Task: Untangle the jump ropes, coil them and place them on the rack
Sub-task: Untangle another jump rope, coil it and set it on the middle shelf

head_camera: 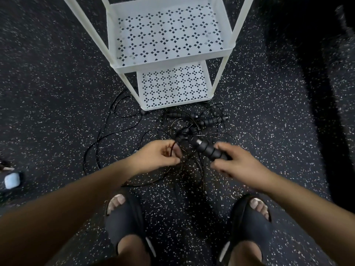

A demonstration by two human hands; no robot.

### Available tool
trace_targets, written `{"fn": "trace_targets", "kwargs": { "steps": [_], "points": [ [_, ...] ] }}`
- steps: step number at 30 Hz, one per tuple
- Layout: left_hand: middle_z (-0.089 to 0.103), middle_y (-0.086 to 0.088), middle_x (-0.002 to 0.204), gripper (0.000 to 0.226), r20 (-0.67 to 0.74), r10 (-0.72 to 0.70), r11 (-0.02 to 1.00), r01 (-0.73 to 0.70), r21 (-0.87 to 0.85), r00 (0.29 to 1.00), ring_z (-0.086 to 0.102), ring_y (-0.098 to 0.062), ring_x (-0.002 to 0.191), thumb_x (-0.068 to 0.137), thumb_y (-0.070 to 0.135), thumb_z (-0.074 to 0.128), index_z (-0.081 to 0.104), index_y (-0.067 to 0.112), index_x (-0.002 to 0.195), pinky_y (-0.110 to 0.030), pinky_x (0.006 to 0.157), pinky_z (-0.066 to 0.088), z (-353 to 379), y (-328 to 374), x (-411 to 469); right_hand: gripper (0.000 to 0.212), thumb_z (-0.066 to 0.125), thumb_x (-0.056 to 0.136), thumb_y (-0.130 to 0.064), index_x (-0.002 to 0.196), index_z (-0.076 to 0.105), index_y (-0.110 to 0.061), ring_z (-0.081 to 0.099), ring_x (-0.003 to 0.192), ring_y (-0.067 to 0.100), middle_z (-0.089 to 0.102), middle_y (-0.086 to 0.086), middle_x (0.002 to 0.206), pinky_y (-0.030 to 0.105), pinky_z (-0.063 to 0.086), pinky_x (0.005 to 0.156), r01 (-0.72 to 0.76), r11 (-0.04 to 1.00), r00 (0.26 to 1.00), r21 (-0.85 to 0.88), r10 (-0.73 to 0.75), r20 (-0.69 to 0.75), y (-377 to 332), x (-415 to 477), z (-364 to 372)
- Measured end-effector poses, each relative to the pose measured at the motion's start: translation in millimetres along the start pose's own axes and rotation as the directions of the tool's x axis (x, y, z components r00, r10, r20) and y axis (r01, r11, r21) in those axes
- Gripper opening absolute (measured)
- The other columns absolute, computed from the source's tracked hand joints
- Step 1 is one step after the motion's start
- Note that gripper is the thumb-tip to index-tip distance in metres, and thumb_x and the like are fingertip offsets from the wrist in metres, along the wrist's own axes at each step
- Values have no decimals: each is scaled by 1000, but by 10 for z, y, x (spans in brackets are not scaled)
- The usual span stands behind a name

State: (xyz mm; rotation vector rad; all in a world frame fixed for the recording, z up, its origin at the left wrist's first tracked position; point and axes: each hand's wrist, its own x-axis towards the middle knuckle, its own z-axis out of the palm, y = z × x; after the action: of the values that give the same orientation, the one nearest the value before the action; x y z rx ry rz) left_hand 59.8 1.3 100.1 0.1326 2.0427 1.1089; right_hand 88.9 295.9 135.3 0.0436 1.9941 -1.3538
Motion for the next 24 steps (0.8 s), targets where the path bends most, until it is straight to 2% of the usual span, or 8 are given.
{"fn": "trace_targets", "kwargs": {
  "steps": [3, 6, 10, 14, 18, 19, 22, 24],
  "points": [
    [81, -5, 96, 10, 16, -41, 996, 42, -78, 999, 74, -37, 102, 101, 17, 70, 77, 25, 103, -60, 110, 51, -59, 18, -236, 11, 72, 83, -24, 89, 63, -24, 56, 63, 22, 61, 6, 72, 35, 44, 57, 67, 993, 996, 98, -61, -57, -377, -311, -141],
    [81, -5, 98, 15, -10, -70, 991, 69, -113, 997, 76, -24, 103, 100, 11, 67, 78, 20, 103, -53, 112, 50, -121, 128, -535, 16, 68, 81, -22, 96, 66, -19, 53, 61, 22, 61, 7, 72, 32, 43, 55, 143, 974, 984, 174, -121, -127, -736, -615, -201],
    [82, 3, 107, 14, -10, -117, 990, 116, -75, 993, 75, -15, 111, 101, 18, 70, 77, 23, 112, -45, 111, 52, -298, 377, -938, 16, 70, 91, -10, 106, 66, -11, 50, 62, 22, 60, 7, 74, 36, 39, 60, 260, 930, 956, 260, -210, -205, -1179, -970, -276],
    [82, 9, 106, 12, -41, -89, 996, 90, 24, 995, 73, -2, 97, 99, 22, 74, 77, 26, 110, -28, 89, 53, -502, 746, -1303, 14, 65, 98, 0, 110, 63, -7, 50, 64, 22, 58, 8, 76, 36, 41, 61, 350, 893, 925, 283, -282, -255, -1640, -1386, -384],
    [80, 16, 105, 10, -70, -34, 985, 45, 165, 997, 66, 10, 75, 101, 28, 72, 77, 31, 110, -24, 74, 46, -620, 1114, -1593, 16, 60, 97, 5, 108, 60, -7, 49, 61, 21, 56, 7, 75, 30, 42, 55, 435, 856, 885, 280, -350, -307, -2021, -1806, -407],
    [80, 19, 106, 11, -73, -27, 979, 41, 202, 997, 65, 7, 71, 103, 31, 69, 77, 34, 111, -24, 72, 45, -641, 1229, -1675, 16, 59, 96, 5, 106, 60, -8, 48, 59, 21, 55, 8, 73, 29, 41, 53, 447, 853, 878, 270, -361, -314, -2096, -1895, -398],
    [77, 26, 113, 19, -59, 28, 964, -12, 265, 998, 54, -20, 69, 108, 43, 58, 73, 49, 119, -31, 67, 43, -680, 1544, -1928, 13, 58, 98, 4, 110, 57, 3, 46, 57, 21, 53, 9, 71, 26, 39, 50, 473, 835, 866, 282, -382, -322, -2279, -2122, -337],
    [77, 27, 114, 23, -86, 81, 961, -55, 270, 993, 45, -18, 58, 110, 42, 56, 72, 46, 125, -30, 54, 38, -688, 1765, -2088, 14, 58, 99, 2, 112, 54, 7, 47, 60, 20, 53, 8, 73, 26, 40, 52, 486, 815, 862, 315, -388, -326, -2375, -2212, -268]
  ]
}}
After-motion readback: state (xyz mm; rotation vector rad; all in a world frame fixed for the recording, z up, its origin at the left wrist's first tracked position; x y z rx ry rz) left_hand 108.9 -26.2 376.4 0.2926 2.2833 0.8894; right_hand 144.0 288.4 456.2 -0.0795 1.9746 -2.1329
